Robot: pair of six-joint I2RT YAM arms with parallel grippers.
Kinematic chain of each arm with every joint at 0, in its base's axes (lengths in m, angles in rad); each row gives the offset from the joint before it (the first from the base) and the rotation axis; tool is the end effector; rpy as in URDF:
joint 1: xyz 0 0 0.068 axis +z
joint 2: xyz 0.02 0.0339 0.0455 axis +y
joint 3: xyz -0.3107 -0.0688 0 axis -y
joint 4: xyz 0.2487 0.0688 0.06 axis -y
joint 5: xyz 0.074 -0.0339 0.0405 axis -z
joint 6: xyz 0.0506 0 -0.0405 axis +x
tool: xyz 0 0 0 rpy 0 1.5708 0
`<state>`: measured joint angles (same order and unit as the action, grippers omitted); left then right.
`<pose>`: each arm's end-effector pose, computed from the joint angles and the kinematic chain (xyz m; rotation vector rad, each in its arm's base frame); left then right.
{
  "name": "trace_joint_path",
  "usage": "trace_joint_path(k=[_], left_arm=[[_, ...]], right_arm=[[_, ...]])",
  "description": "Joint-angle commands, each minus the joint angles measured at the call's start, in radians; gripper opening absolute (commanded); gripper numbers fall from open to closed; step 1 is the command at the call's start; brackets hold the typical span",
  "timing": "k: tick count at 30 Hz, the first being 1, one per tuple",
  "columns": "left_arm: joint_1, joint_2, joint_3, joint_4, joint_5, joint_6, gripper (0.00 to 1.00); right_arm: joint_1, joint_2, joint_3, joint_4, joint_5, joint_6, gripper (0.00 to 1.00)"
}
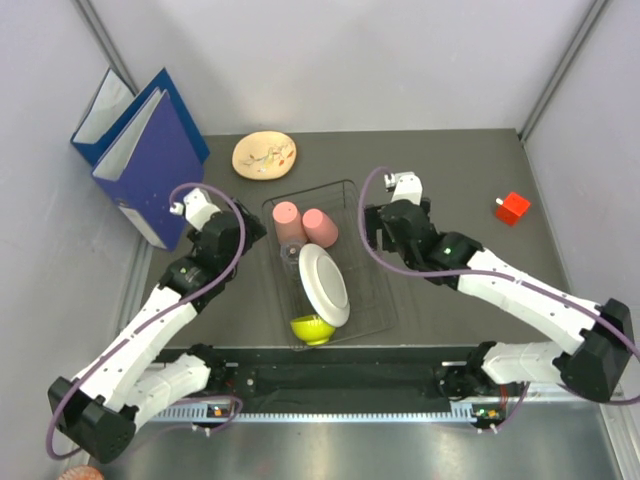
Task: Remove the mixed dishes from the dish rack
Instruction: Adjust the dish rack at the center of the board.
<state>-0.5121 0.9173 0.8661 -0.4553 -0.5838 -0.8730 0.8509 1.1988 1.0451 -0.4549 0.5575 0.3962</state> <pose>0.1742 -0.0659 0.3510 -0.6958 1.8737 -0.2848 0.1902 0.1763 0.3573 -0.1643 2.0742 0.1491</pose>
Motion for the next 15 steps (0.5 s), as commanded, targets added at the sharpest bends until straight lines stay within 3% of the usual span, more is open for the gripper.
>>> trace_joint_path(k=[1, 8, 15], left_arm=[[-0.008, -0.011, -0.078, -0.022, 0.053, -0.055, 0.82], [-0.008, 0.008, -0.174, 0.058, 0.120, -0.069, 0.72], [-0.008, 0.071, -0.243, 0.113, 0.188, -0.083, 0.68]], right_arm=[[0.008, 0.063, 0.009, 0.048, 0.035, 0.021, 0.85], [-0.044, 0.143, -0.002, 0.108, 0.004, 0.029, 0.79], [-0.073, 0.206, 0.000, 0.128, -0.045, 0.023, 0.65]])
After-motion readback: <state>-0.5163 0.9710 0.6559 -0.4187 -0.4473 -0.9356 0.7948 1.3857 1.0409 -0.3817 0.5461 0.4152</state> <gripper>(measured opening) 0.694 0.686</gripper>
